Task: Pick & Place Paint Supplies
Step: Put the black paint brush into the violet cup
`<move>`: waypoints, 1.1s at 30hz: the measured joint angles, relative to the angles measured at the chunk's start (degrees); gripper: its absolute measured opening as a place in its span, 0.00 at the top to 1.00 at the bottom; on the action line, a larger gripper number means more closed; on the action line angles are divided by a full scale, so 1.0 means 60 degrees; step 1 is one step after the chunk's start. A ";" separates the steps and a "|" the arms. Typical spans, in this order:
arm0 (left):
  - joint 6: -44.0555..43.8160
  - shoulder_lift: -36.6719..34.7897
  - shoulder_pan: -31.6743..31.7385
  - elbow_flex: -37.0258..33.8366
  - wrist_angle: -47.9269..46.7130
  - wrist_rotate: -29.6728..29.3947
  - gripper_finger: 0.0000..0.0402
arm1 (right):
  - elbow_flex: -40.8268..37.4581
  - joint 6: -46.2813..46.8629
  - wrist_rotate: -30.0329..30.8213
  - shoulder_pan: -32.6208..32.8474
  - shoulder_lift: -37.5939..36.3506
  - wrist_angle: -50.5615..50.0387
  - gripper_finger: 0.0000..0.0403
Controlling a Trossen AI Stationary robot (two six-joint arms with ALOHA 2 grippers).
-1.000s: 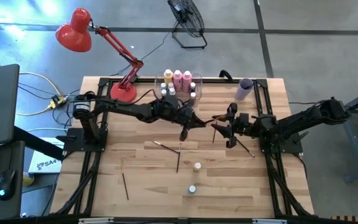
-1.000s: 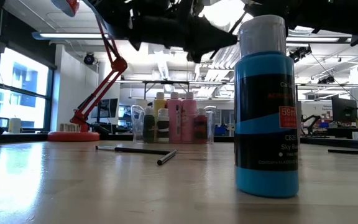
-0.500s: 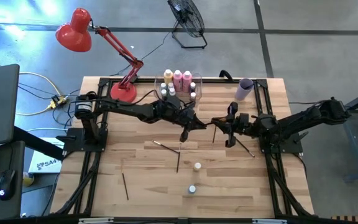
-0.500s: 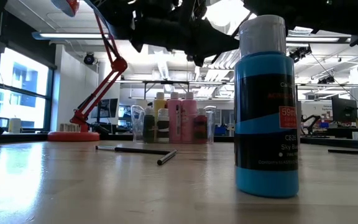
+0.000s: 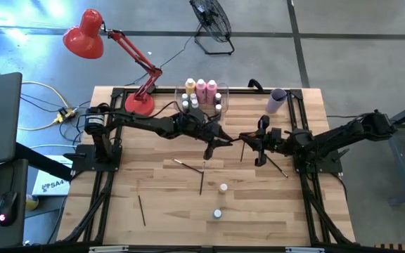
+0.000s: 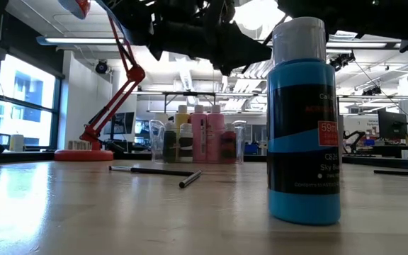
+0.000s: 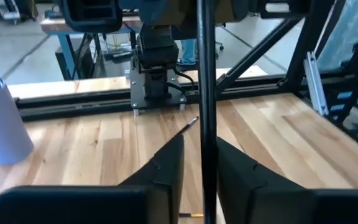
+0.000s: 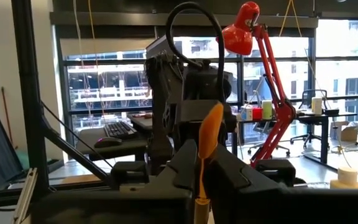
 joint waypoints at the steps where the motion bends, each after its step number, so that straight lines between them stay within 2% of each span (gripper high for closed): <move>1: 0.0195 -0.0001 0.0000 0.0000 -0.0003 0.0000 0.79 | 0.0000 0.0000 -0.0001 0.0000 0.0000 -0.0001 0.98; 7: 0.0398 -0.0011 0.0049 0.0000 -0.0014 0.0010 0.63 | 0.0000 0.0004 0.0004 0.0004 0.0000 -0.0132 0.98; 10: 0.0386 -0.0433 0.0237 -0.0012 -0.0616 0.0069 0.57 | 0.0003 0.0004 0.0232 0.0004 0.0000 -0.0248 0.98; 18: 0.0318 -0.2099 0.0862 -0.0007 -0.3523 0.0066 0.53 | 0.0000 -0.0589 0.1736 0.0232 -0.0154 -0.0438 0.98; 22: 0.0227 -0.2587 0.1050 -0.0004 -0.4420 0.0046 0.53 | 0.0004 -0.0988 0.3543 0.0551 -0.0666 -0.0552 0.98; 29: -0.0225 -0.2749 0.1262 -0.0004 -0.5103 0.0029 0.53 | 0.0297 -0.3039 0.8373 0.1281 -0.1547 -0.0629 0.98; 33: -0.0160 -0.2825 0.1385 -0.0004 -0.5556 -0.0053 0.53 | 0.1110 -0.4558 0.9664 0.1432 -0.1537 -0.0663 0.98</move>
